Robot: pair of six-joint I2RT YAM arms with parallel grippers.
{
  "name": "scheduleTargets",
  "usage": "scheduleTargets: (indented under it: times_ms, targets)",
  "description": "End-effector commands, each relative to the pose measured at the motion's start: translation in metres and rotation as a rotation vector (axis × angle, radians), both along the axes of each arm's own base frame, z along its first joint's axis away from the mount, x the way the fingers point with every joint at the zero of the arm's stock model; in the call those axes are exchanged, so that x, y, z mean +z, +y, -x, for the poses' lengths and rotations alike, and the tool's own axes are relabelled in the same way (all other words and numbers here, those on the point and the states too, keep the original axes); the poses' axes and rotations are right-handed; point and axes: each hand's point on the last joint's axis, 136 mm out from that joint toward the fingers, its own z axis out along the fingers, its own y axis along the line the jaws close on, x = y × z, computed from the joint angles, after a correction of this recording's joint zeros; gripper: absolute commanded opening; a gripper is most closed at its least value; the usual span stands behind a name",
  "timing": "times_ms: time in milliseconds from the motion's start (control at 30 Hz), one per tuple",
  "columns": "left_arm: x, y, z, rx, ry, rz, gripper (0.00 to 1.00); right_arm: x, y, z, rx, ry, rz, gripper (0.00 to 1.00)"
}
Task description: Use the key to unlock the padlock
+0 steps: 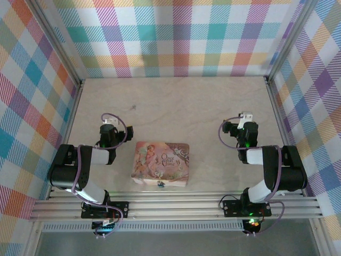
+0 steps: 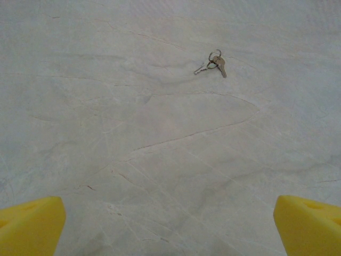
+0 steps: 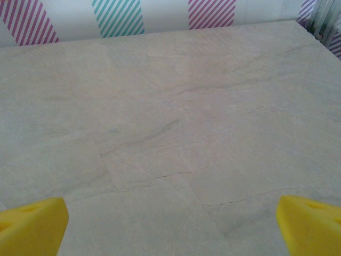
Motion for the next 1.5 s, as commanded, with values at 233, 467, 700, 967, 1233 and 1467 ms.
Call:
scheduleTargets:
  times_ms: [233,467,700,967,1233,1467]
  targets:
    - [0.013,0.004,-0.008,0.002,-0.044,-0.005,1.00,-0.003,-0.002,0.000,-0.009,0.006,-0.003,1.00]
    - [0.013,0.004,-0.008,0.002,-0.045,-0.005,1.00,-0.003,-0.003,0.000,-0.010,0.005,-0.003,1.00]
    - [0.013,0.003,-0.008,0.000,-0.044,-0.005,1.00,-0.003,-0.002,0.000,-0.007,0.006,-0.003,1.00]
    - [0.013,0.004,-0.008,0.002,-0.046,-0.005,1.00,-0.003,-0.002,0.000,-0.008,0.008,-0.004,1.00]
    - [0.028,0.018,-0.011,0.092,0.016,-0.014,1.00,-0.001,-0.004,0.000,-0.021,0.013,-0.007,1.00]
    - [0.043,0.026,0.006,0.149,0.108,-0.003,1.00,0.009,-0.001,0.000,0.000,0.036,-0.005,1.00]
